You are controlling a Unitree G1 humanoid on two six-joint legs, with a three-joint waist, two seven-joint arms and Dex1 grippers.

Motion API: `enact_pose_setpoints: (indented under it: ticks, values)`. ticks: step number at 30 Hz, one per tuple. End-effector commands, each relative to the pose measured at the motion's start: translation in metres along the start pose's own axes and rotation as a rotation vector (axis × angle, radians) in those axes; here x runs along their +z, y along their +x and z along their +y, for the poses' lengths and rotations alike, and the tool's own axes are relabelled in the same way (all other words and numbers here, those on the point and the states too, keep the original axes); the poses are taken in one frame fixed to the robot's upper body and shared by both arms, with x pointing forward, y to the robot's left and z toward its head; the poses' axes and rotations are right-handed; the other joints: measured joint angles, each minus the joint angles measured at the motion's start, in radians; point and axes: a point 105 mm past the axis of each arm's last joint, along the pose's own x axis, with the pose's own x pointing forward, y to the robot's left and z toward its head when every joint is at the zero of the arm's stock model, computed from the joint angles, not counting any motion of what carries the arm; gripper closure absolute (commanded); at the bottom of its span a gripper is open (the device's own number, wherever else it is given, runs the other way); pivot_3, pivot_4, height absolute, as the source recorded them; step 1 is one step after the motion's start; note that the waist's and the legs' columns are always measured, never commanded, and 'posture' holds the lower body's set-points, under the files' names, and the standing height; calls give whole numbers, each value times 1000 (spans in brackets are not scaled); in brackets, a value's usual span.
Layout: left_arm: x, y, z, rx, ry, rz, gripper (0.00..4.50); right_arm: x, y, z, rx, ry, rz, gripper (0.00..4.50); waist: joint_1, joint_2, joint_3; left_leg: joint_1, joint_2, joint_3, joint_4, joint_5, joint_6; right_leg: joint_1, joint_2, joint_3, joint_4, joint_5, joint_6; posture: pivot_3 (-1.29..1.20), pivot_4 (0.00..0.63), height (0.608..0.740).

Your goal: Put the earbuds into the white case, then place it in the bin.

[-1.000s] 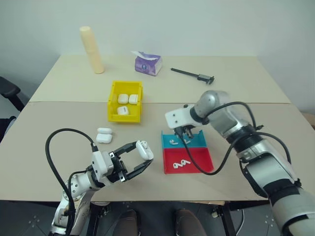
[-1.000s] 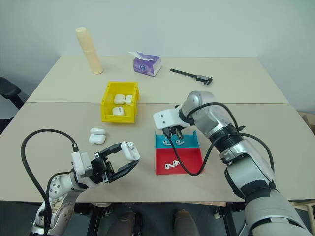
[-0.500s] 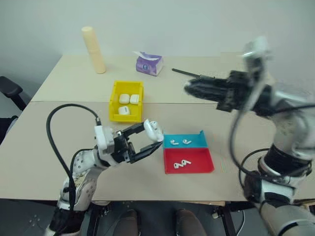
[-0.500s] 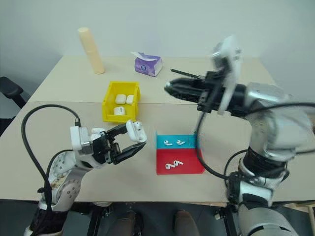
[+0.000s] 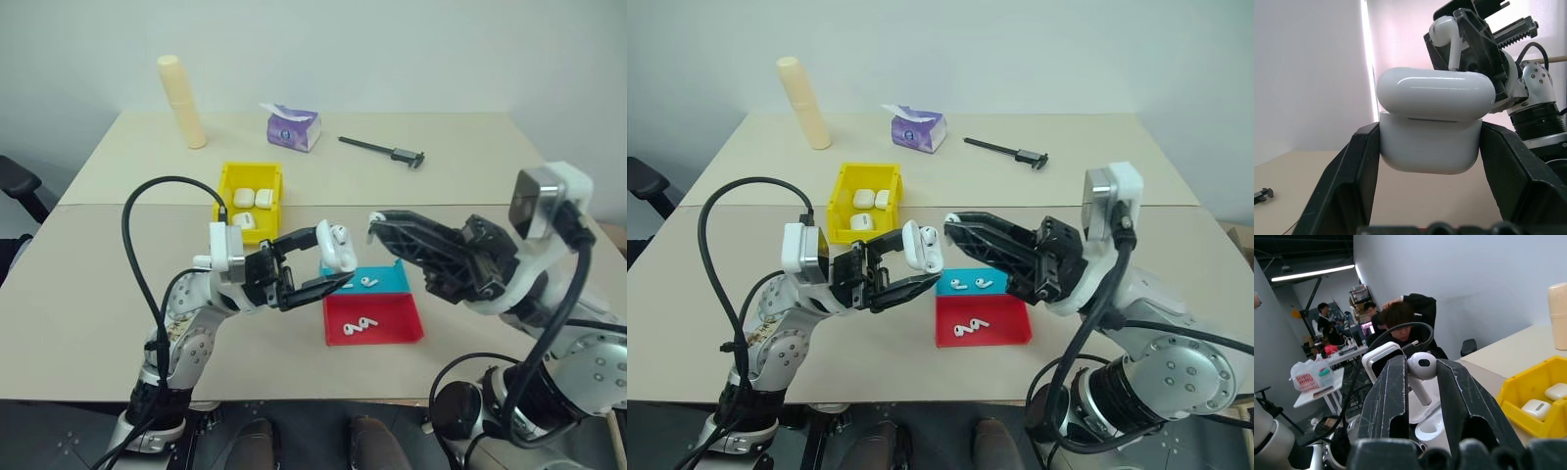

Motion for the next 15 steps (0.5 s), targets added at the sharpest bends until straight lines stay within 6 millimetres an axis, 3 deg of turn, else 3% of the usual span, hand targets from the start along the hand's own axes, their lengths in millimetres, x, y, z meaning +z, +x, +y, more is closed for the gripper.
enact_pose_setpoints:
  ticks: [1, 15]
  values:
    - [10, 4, -2, -25, 12, -36, 1689, 1, 4, 6, 26, -27, 1, 3578, 0, 0, 0, 0, 0, 0, 0, 0, 0, 0, 0, 0, 0, 0, 0, 0, 150, 740]
    - [11, 3, -6, 9, 18, -69, 1689, -8, 7, 4, 22, 12, 50, 3578, -1, 0, 0, -2, 0, -1, 0, 0, 0, 0, 0, 0, -2, 0, 1, 0, 150, 740]
